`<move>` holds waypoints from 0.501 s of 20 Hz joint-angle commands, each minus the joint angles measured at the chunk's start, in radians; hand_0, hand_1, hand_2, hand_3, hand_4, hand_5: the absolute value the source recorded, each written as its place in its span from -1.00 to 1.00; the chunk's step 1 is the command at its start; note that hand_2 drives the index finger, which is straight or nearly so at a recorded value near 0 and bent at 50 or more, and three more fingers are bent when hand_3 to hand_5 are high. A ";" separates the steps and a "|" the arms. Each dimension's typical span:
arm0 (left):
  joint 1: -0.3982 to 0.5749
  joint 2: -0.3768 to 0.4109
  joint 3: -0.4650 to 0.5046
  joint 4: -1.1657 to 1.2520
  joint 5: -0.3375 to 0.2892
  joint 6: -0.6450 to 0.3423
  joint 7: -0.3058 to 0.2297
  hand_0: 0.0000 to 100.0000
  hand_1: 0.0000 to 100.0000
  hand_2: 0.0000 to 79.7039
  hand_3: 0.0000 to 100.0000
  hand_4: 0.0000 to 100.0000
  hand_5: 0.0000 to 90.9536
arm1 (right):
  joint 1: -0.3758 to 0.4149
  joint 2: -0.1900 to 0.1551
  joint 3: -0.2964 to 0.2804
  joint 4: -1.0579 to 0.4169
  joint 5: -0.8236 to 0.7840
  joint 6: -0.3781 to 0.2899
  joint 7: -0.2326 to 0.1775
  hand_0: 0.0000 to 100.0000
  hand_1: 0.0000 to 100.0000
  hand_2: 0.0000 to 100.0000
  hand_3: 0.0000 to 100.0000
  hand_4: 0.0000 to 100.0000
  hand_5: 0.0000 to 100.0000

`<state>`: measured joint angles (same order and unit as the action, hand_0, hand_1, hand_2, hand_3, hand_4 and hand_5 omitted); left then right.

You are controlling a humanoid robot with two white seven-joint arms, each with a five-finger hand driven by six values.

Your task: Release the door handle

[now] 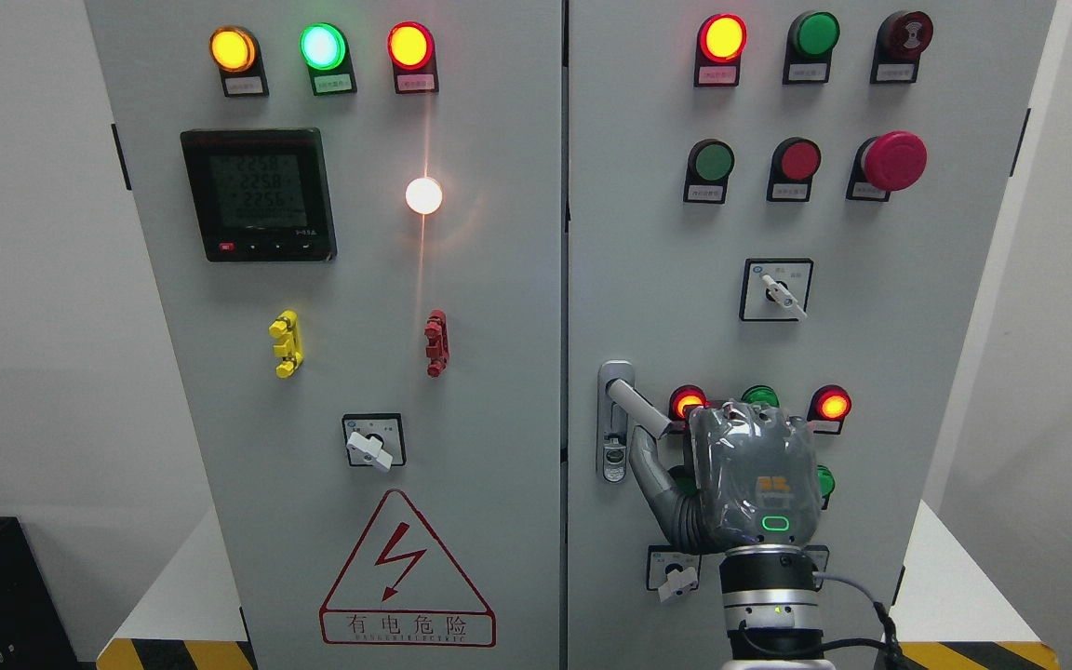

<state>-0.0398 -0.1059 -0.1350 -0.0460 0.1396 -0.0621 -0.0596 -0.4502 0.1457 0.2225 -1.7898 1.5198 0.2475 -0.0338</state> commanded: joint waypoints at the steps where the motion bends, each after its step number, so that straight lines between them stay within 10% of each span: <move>1: 0.000 0.000 0.000 0.000 0.000 -0.001 0.000 -0.76 0.11 -1.00 -1.00 -1.00 -1.00 | 0.001 0.002 -0.006 -0.002 0.000 -0.001 0.000 0.06 -0.49 0.86 1.00 1.00 1.00; 10: 0.000 0.000 0.000 0.000 0.000 -0.001 0.000 -0.76 0.11 -1.00 -1.00 -1.00 -1.00 | -0.001 0.000 -0.011 0.000 0.000 -0.001 0.000 0.06 -0.47 0.86 1.00 1.00 1.00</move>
<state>-0.0398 -0.1058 -0.1350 -0.0460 0.1396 -0.0621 -0.0595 -0.4498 0.1462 0.2169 -1.7905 1.5202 0.2475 -0.0341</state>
